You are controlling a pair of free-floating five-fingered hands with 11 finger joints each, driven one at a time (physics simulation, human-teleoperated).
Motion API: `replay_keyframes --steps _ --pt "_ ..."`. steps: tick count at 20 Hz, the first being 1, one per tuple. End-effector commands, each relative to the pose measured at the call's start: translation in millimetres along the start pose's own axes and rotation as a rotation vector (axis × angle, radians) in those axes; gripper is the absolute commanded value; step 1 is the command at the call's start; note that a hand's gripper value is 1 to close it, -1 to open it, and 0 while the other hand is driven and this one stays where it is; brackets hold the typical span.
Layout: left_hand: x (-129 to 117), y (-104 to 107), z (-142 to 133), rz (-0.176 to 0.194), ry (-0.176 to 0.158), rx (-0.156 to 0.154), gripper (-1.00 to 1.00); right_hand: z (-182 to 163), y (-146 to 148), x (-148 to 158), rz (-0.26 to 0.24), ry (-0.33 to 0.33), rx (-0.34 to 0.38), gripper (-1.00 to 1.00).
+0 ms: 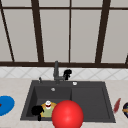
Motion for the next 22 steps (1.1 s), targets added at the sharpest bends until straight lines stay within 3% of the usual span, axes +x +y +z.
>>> replay_keyframes --steps 1,8,11,13,14,19,22 --pt "0 0 0 0.000 0.000 0.000 0.00 -10 17 -3 -0.001 0.001 0.005 1.00" --pt "0 0 0 0.000 0.000 0.000 0.00 -14 16 -16 -0.072 -0.077 -0.012 1.00" --pt "0 0 0 0.000 0.000 0.000 0.00 -4 5 -11 -0.080 -0.076 -0.011 1.00" --pt "0 0 0 0.000 0.000 0.000 0.00 -3 4 -8 -0.059 -0.058 -0.020 1.00" --pt "0 0 0 0.000 0.000 0.000 0.00 -2 3 -8 -0.049 -0.049 -0.023 -1.00" --pt "0 0 0 0.000 0.000 0.000 0.00 16 -6 -3 0.004 -0.041 -0.039 -1.00" --pt "0 0 0 0.000 0.000 0.000 0.00 30 -7 -6 -0.007 -0.063 -0.065 -1.00"
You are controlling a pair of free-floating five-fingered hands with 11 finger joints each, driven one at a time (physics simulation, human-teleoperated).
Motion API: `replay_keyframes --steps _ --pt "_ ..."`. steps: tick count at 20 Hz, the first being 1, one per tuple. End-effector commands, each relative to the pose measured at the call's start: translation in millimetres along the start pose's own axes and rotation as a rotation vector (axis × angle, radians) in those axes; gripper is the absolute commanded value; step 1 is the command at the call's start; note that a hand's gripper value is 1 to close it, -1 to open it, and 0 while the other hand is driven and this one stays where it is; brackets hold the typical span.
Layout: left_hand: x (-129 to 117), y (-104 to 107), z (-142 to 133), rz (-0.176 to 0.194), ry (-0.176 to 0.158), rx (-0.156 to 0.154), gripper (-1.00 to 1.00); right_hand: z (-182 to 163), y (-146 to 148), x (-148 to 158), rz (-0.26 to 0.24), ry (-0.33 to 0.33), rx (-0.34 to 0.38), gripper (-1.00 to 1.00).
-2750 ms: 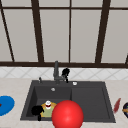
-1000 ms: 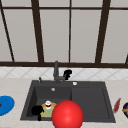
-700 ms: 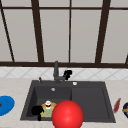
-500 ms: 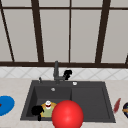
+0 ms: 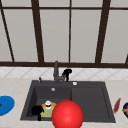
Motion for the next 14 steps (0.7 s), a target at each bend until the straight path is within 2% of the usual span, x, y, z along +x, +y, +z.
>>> replay_keyframes --steps 1,14 --pt "0 0 0 0.000 0.000 0.000 0.00 18 -5 -10 0.016 -0.004 -0.032 -1.00" --pt "0 0 0 0.000 0.000 0.000 0.00 70 -15 -39 0.007 -0.009 -0.027 -1.00"
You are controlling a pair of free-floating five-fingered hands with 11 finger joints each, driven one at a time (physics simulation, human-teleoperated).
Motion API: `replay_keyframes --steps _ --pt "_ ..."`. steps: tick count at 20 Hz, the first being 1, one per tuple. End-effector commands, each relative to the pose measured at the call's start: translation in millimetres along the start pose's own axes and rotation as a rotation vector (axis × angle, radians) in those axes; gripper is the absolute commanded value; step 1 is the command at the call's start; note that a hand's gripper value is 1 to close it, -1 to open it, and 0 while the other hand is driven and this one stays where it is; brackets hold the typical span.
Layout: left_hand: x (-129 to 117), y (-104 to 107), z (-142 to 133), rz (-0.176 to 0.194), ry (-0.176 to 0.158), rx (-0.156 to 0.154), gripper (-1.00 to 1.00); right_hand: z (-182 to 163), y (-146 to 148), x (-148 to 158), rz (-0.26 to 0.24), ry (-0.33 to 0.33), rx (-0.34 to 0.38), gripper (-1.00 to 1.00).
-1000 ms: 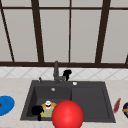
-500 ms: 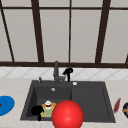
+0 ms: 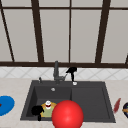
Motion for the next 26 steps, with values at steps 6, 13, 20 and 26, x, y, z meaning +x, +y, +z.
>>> replay_keyframes --steps 6,13,20,26 --pt "0 0 0 0.000 0.000 0.000 0.00 38 15 -21 -0.007 -0.001 0.015 -1.00" --pt "0 0 0 0.000 0.000 0.000 0.00 76 31 -40 -0.014 0.002 0.030 -1.00" --pt "0 0 0 0.000 0.000 0.000 0.00 112 48 -58 -0.014 0.003 0.043 -1.00" --pt "0 0 0 0.000 0.000 0.000 0.00 144 64 -69 -0.012 0.017 0.041 -1.00"
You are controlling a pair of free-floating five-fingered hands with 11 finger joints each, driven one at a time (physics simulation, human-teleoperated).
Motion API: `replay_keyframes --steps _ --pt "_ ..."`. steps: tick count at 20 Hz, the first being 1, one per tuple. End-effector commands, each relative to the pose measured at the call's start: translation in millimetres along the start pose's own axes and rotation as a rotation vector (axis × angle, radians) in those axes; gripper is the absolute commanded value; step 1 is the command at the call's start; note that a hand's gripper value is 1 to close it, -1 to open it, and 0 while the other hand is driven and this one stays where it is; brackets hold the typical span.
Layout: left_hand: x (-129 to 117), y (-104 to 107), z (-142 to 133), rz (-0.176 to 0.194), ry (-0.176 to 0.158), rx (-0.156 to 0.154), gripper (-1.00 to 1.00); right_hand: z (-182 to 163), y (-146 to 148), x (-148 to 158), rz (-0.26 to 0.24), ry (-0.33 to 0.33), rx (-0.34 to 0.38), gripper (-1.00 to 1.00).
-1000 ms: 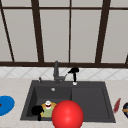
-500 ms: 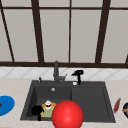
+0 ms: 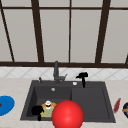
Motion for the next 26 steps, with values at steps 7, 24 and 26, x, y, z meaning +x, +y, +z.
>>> replay_keyframes --steps 7,24,26 --pt "0 0 0 0.000 0.000 0.000 0.00 47 37 -12 -0.018 0.035 -0.008 -1.00" --pt "0 0 0 0.000 0.000 0.000 0.00 112 69 -61 -0.023 0.077 -0.012 -1.00" --pt "0 0 0 0.000 0.000 0.000 0.00 120 72 -68 -0.022 0.082 -0.011 -1.00"
